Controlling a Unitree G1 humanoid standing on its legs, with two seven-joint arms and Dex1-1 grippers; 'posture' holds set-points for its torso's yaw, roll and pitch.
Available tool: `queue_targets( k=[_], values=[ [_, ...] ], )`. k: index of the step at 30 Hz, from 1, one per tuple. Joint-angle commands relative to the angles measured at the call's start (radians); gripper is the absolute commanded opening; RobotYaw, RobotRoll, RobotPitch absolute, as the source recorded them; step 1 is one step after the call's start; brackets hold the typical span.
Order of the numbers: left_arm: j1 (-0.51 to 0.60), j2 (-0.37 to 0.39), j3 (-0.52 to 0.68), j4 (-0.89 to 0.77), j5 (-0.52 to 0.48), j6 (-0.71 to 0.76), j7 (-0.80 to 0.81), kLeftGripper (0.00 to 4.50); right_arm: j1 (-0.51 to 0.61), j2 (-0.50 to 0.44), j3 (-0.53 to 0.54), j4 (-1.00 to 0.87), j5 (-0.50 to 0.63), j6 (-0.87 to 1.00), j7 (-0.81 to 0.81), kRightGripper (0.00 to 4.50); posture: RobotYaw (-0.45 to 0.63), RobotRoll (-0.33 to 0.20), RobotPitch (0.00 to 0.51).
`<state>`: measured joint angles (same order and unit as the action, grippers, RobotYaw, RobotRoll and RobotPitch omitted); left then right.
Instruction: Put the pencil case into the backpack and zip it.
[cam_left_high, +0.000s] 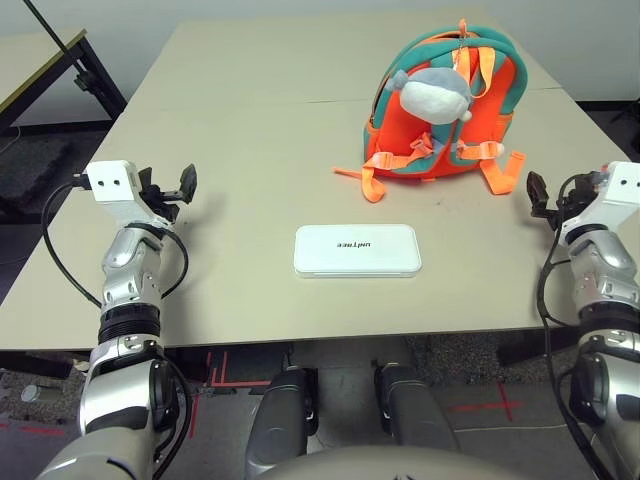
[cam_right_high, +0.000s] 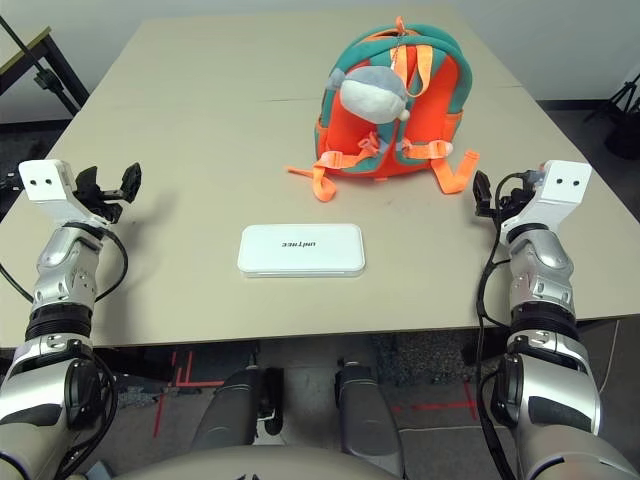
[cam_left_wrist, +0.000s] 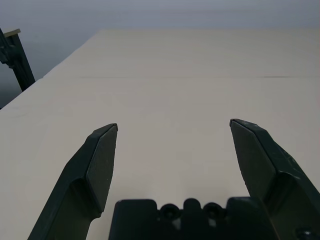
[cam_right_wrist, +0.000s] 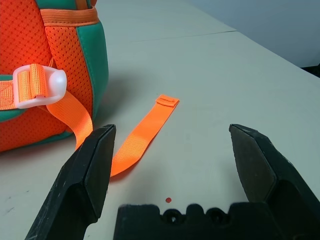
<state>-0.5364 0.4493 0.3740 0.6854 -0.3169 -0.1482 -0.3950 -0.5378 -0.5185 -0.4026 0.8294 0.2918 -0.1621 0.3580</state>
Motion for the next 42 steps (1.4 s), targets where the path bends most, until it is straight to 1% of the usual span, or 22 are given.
queue_targets(
  k=[1, 5, 8, 11, 15, 17, 18, 22, 24, 27, 30, 35, 42],
  values=[
    [0.0, 0.013, 0.0, 0.028, 0.007, -0.008, -0.01, 4.5, 0.006, -0.005, -0.003, -0.001, -0.002, -0.005, -0.004, 4.49, -0.08, 0.0, 0.13],
    [0.011, 0.017, 0.003, 0.008, 0.003, -0.001, -0.013, 4.5, -0.01, 0.0, 0.003, 0.007, -0.005, -0.004, -0.005, 4.49, -0.05, 0.0, 0.14],
    [0.029, 0.026, 0.005, -0.035, -0.007, 0.02, -0.025, 4.5, -0.023, 0.005, 0.009, 0.017, -0.007, -0.005, -0.002, 4.49, -0.03, 0.0, 0.138],
    [0.045, 0.028, 0.004, -0.097, -0.03, 0.079, -0.04, 4.5, -0.032, 0.004, 0.011, 0.031, -0.009, -0.006, 0.002, 4.49, -0.02, 0.0, 0.144],
    [0.058, 0.013, -0.012, -0.215, -0.082, 0.218, -0.062, 4.5, -0.04, -0.003, 0.011, 0.042, -0.011, -0.008, 0.009, 4.49, -0.03, 0.0, 0.141],
    [0.066, 0.012, -0.03, -0.28, -0.111, 0.303, -0.087, 4.5, -0.039, -0.006, 0.009, 0.045, -0.01, -0.012, 0.012, 4.49, -0.03, 0.0, 0.136],
    [0.068, 0.016, -0.039, -0.318, -0.138, 0.374, -0.104, 4.5, -0.036, -0.004, 0.009, 0.036, -0.01, -0.012, 0.012, 4.49, -0.03, 0.0, 0.136],
    [0.064, 0.05, -0.065, -0.446, -0.266, 0.731, -0.14, 4.5, -0.019, -0.009, 0.019, -0.001, -0.017, -0.013, 0.024, 4.49, -0.06, 0.0, 0.131],
    [0.059, 0.067, -0.078, -0.495, -0.317, 0.875, -0.157, 4.5, -0.005, -0.012, 0.027, -0.034, -0.02, -0.008, 0.037, 4.49, -0.07, 0.0, 0.131],
    [0.041, 0.083, -0.077, -0.521, -0.384, 1.062, -0.157, 4.5, 0.027, -0.019, 0.041, -0.104, -0.019, 0.012, 0.058, 4.49, -0.08, 0.0, 0.131],
    [0.023, 0.095, -0.068, -0.521, -0.447, 1.216, -0.171, 4.5, 0.083, -0.023, 0.059, -0.224, -0.007, 0.059, 0.086, 4.49, -0.1, 0.0, 0.131],
    [0.01, 0.116, -0.047, -0.506, -0.537, 1.424, -0.2, 4.5, 0.159, -0.038, 0.087, -0.38, -0.008, 0.136, 0.134, 4.49, -0.12, 0.0, 0.13],
    [-0.011, 0.111, -0.003, -0.445, -0.585, 1.569, -0.201, 4.5, 0.201, -0.054, 0.112, -0.485, -0.021, 0.184, 0.17, 4.49, -0.14, 0.0, 0.126]
  ],
)
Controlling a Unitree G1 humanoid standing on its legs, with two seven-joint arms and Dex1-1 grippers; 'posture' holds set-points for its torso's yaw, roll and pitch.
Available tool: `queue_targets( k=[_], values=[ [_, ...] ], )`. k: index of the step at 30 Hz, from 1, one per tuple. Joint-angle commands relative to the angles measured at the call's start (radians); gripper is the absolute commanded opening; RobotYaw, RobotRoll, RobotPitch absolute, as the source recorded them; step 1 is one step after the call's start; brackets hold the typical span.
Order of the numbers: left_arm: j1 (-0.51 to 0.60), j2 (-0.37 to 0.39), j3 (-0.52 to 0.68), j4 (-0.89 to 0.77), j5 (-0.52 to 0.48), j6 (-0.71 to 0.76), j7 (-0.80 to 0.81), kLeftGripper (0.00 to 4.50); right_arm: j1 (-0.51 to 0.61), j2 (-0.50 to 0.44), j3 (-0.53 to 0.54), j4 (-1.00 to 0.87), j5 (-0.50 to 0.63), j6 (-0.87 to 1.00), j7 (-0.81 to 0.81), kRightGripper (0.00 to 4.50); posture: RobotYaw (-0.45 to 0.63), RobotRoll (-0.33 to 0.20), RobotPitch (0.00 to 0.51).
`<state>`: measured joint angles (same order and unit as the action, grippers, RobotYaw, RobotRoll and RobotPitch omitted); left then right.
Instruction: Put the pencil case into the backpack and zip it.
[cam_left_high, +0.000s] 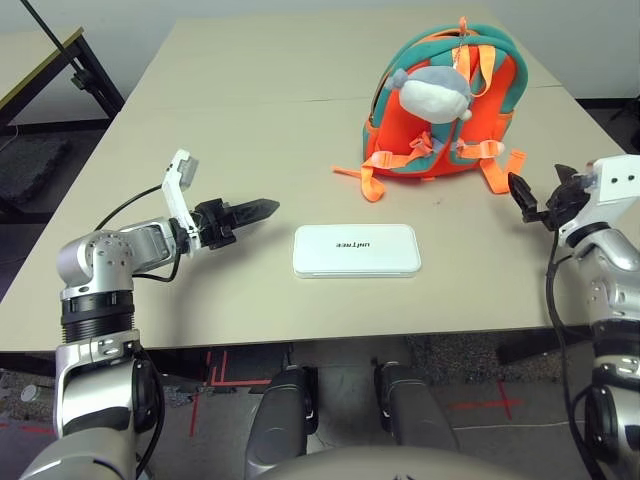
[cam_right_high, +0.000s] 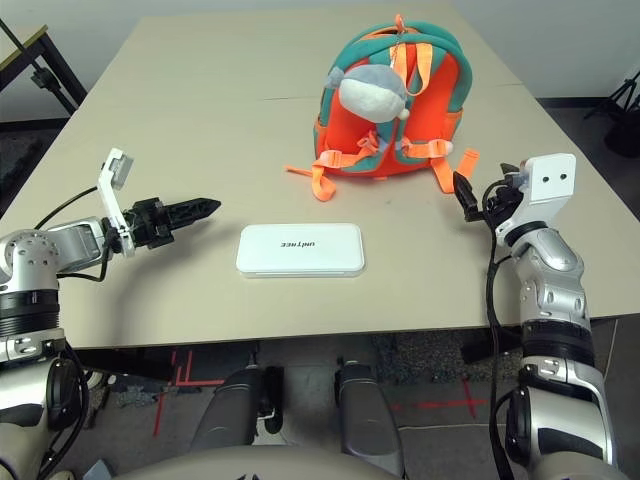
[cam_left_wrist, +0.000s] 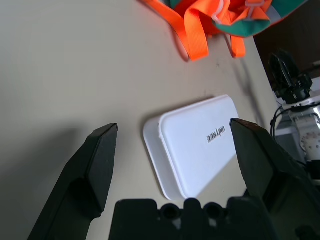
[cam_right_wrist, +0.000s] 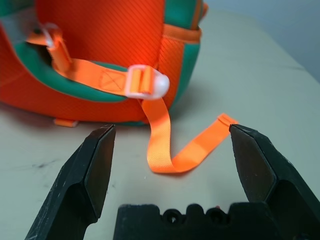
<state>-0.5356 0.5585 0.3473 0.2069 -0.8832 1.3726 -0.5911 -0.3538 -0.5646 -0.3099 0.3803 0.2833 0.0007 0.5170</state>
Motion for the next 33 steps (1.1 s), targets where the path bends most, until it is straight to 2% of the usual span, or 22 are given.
queue_targets(
  k=[1, 7, 17, 20, 30, 33],
  values=[
    [-0.016, 0.003, 0.024, 0.048, -0.013, 0.055, -0.005, 4.5, 0.017, -0.008, 0.022, -0.042, -0.014, 0.024, 0.011, 4.49, -0.14, 0.0, 0.125],
    [-0.019, 0.002, -0.003, 0.124, 0.024, 0.071, -0.013, 4.5, 0.027, -0.021, 0.046, -0.068, -0.03, 0.056, 0.025, 4.49, -0.14, 0.0, 0.122],
    [-0.075, -0.019, -0.023, 0.304, 0.035, 0.116, -0.062, 4.5, 0.147, -0.158, 0.14, -0.255, -0.059, 0.273, 0.175, 4.49, -0.15, 0.0, 0.126],
    [-0.089, -0.033, -0.034, 0.342, 0.04, 0.121, -0.076, 4.5, 0.168, -0.186, 0.165, -0.307, -0.062, 0.303, 0.22, 3.87, -0.16, 0.0, 0.128],
    [-0.111, -0.056, -0.068, 0.424, 0.08, 0.092, -0.111, 4.5, 0.166, -0.234, 0.255, -0.398, -0.099, 0.341, 0.315, 0.1, -0.17, 0.0, 0.13],
    [-0.122, -0.055, -0.075, 0.451, 0.09, 0.094, -0.128, 4.5, 0.163, -0.255, 0.299, -0.417, -0.131, 0.338, 0.346, 0.04, -0.17, 0.0, 0.129]
  ],
)
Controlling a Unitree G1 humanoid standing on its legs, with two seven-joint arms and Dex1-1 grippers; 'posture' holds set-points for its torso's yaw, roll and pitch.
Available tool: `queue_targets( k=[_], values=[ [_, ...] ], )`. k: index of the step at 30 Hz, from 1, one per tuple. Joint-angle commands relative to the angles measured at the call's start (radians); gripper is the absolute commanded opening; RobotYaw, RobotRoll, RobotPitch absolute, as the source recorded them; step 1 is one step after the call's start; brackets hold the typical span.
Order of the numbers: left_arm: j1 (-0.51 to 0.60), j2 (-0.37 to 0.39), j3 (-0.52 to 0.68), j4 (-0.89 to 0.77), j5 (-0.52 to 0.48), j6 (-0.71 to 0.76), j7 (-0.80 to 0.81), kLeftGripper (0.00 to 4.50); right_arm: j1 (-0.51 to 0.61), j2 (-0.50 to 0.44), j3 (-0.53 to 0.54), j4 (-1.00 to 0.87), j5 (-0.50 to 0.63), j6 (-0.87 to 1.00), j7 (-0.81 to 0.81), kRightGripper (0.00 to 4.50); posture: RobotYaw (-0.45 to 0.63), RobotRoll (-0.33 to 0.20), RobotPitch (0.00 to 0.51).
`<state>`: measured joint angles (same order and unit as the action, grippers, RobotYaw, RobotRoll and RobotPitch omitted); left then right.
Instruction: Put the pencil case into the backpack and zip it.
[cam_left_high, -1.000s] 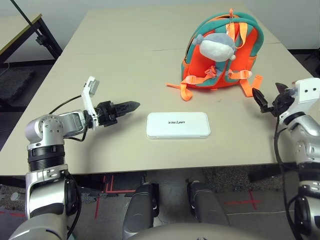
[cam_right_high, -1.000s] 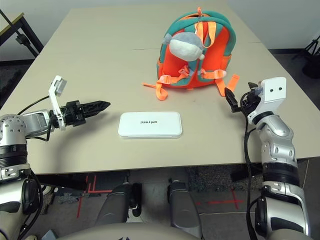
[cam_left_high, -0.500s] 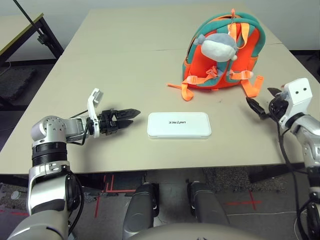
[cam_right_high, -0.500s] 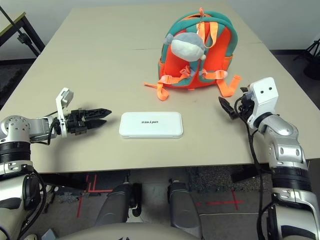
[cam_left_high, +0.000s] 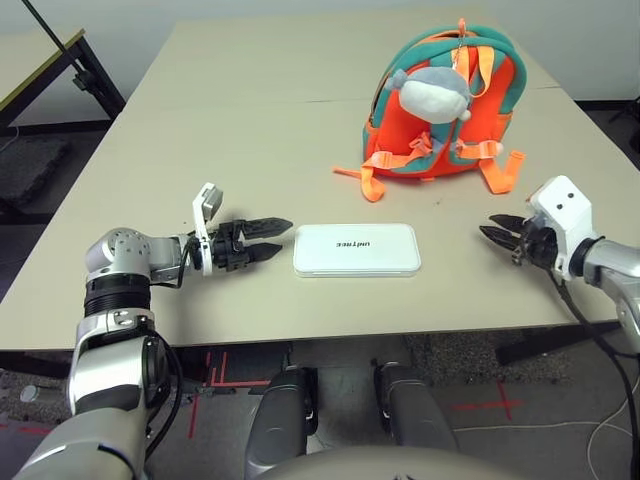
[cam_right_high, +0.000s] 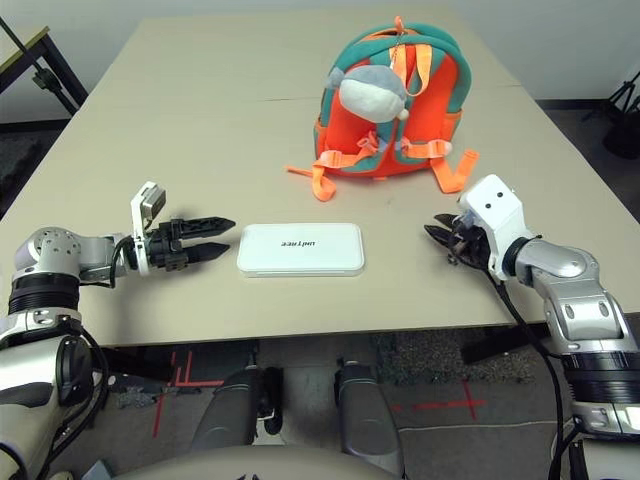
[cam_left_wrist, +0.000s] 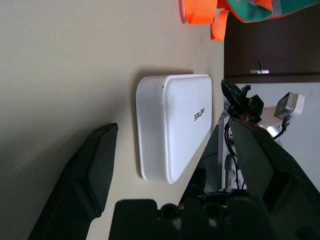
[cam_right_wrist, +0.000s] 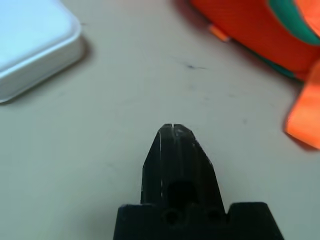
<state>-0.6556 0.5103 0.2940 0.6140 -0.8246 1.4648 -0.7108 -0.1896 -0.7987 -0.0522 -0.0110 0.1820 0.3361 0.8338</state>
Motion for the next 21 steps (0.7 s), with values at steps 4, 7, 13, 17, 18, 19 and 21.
queue_targets(
  k=[4, 7, 13, 17, 18, 19, 21],
  values=[
    [-0.016, -0.002, -0.03, 0.067, 0.035, 0.016, -0.037, 4.5, -0.011, -0.021, 0.081, -0.031, -0.054, -0.004, 0.043, 0.04, -0.17, 0.0, 0.129],
    [-0.023, 0.001, -0.039, 0.075, 0.04, 0.019, -0.053, 4.5, -0.018, -0.015, 0.101, -0.026, -0.067, -0.01, 0.047, 0.04, -0.17, 0.0, 0.129],
    [-0.048, -0.004, -0.055, 0.103, 0.057, 0.014, -0.077, 4.5, -0.04, -0.005, 0.136, 0.021, -0.104, -0.045, 0.051, 0.04, -0.17, 0.0, 0.127],
    [-0.06, -0.011, -0.066, 0.12, 0.064, 0.023, -0.096, 4.5, -0.067, 0.029, 0.177, 0.037, -0.121, -0.052, 0.055, 0.04, -0.17, 0.0, 0.126],
    [-0.062, -0.013, -0.069, 0.122, 0.066, 0.024, -0.1, 4.5, -0.072, 0.039, 0.185, 0.04, -0.126, -0.053, 0.055, 0.04, -0.17, 0.0, 0.126],
    [-0.064, -0.013, -0.071, 0.126, 0.068, 0.023, -0.103, 4.5, -0.077, 0.047, 0.191, 0.042, -0.13, -0.052, 0.056, 0.04, -0.17, 0.0, 0.126],
    [-0.067, -0.012, -0.076, 0.132, 0.073, 0.02, -0.108, 4.5, -0.083, 0.056, 0.197, 0.047, -0.137, -0.052, 0.056, 0.04, -0.17, 0.0, 0.127]
  ],
)
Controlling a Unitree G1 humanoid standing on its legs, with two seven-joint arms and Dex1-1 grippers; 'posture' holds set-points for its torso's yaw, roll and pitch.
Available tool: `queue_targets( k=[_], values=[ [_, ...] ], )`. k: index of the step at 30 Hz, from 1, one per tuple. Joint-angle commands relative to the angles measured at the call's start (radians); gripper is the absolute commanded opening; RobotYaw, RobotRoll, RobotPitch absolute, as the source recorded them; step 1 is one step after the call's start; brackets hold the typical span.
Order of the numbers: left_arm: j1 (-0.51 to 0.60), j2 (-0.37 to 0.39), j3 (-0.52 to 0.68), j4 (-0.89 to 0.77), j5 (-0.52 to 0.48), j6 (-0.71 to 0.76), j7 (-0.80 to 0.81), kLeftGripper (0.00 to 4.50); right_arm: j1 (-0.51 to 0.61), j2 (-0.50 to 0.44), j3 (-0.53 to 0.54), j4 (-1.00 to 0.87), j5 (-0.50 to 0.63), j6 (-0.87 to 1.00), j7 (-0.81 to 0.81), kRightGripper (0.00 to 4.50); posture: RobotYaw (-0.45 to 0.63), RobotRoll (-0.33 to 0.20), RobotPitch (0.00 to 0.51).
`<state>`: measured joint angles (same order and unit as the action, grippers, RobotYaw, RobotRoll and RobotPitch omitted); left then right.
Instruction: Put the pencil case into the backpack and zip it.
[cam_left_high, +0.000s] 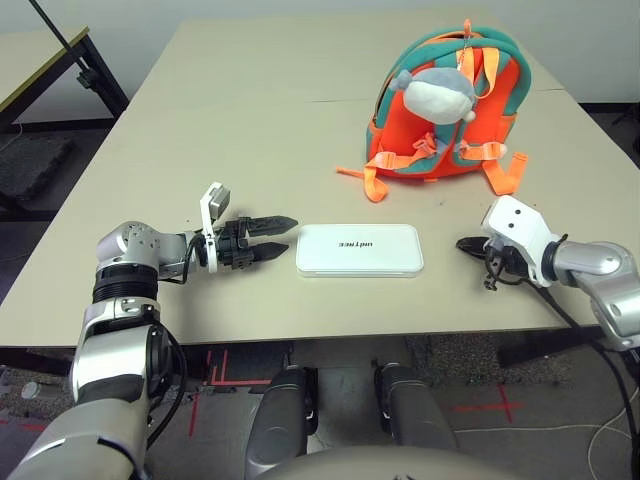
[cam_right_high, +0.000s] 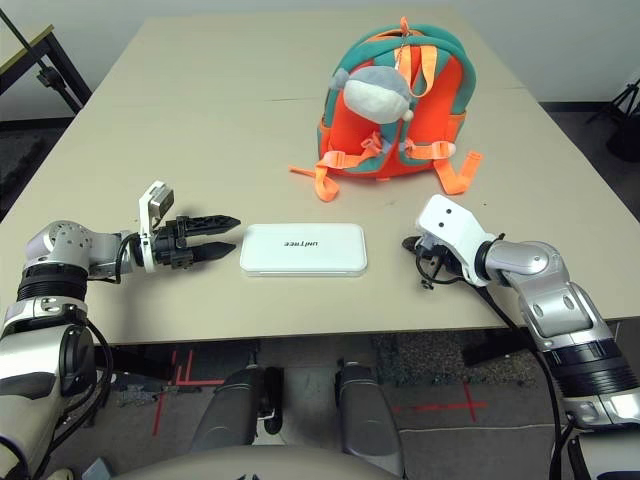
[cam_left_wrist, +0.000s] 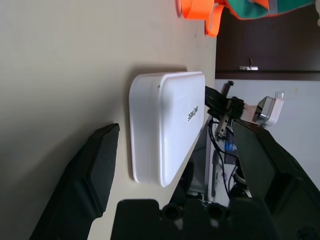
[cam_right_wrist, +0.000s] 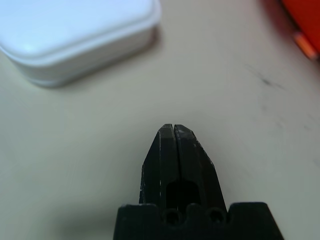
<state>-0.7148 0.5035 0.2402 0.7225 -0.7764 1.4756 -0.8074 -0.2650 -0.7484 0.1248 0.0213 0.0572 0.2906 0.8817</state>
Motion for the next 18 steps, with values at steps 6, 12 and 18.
queue_targets(
  k=[6, 12, 18],
  values=[
    [-0.014, -0.005, -0.041, 0.048, 0.048, -0.006, -0.039, 4.5, -0.031, 0.047, 0.054, 0.004, -0.022, 0.004, 0.017, 0.04, -0.17, 0.0, 0.127],
    [-0.021, -0.008, -0.056, 0.07, 0.07, -0.017, -0.065, 4.5, -0.045, 0.066, 0.08, -0.008, -0.032, 0.014, 0.036, 0.04, -0.17, 0.0, 0.128],
    [-0.02, -0.012, -0.072, 0.073, 0.083, -0.007, -0.086, 4.5, -0.048, 0.078, 0.101, -0.036, -0.033, 0.038, 0.047, 0.04, -0.17, 0.0, 0.13]
  ],
)
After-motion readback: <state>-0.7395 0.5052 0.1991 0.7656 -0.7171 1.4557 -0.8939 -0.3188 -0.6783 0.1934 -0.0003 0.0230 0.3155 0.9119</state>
